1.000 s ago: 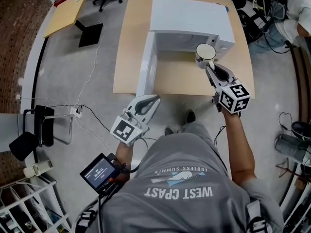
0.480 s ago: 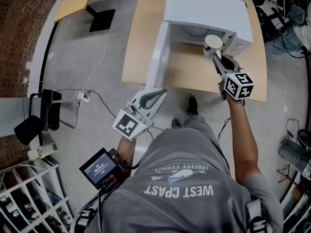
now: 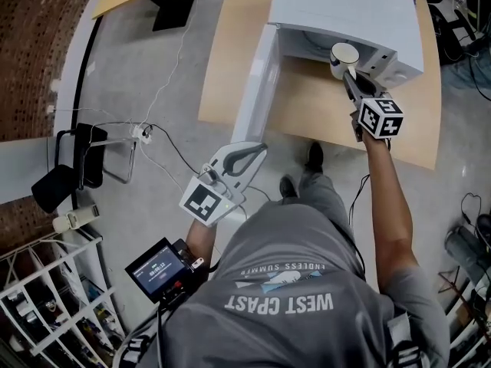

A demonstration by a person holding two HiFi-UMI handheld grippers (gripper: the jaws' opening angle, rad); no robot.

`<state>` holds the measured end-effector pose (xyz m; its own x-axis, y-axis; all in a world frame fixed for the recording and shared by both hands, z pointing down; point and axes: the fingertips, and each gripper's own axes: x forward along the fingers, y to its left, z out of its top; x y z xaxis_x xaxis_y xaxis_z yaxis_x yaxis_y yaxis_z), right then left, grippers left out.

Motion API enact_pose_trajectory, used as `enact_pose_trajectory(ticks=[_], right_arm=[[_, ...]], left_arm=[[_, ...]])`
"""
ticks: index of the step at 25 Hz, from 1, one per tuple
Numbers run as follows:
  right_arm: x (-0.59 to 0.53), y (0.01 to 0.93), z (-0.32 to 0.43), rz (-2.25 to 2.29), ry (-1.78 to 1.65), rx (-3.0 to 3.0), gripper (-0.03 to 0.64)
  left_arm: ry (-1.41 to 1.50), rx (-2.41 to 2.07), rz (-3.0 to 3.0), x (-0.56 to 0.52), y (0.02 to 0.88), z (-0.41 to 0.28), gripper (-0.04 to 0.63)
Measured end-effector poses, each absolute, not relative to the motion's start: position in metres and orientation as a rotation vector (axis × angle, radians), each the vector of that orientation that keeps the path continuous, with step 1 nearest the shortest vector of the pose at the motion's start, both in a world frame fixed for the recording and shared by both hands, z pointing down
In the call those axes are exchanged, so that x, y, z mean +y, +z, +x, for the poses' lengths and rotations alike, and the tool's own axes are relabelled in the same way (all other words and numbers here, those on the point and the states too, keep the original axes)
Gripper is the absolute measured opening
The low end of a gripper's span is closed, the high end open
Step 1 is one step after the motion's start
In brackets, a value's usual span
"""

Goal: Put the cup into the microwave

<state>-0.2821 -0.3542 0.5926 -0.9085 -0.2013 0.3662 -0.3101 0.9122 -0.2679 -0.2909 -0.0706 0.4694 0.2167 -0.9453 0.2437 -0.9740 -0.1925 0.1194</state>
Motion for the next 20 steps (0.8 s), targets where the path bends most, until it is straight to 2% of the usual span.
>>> enact_pose_trajectory(ticks=[20], right_arm=[[-0.428,0.668,-0.355,0.379,0.455,-2.783,0.075]], left_arm=[[0.249,-1.837,2.104,-0.097,0.496,-0.315,0.02]])
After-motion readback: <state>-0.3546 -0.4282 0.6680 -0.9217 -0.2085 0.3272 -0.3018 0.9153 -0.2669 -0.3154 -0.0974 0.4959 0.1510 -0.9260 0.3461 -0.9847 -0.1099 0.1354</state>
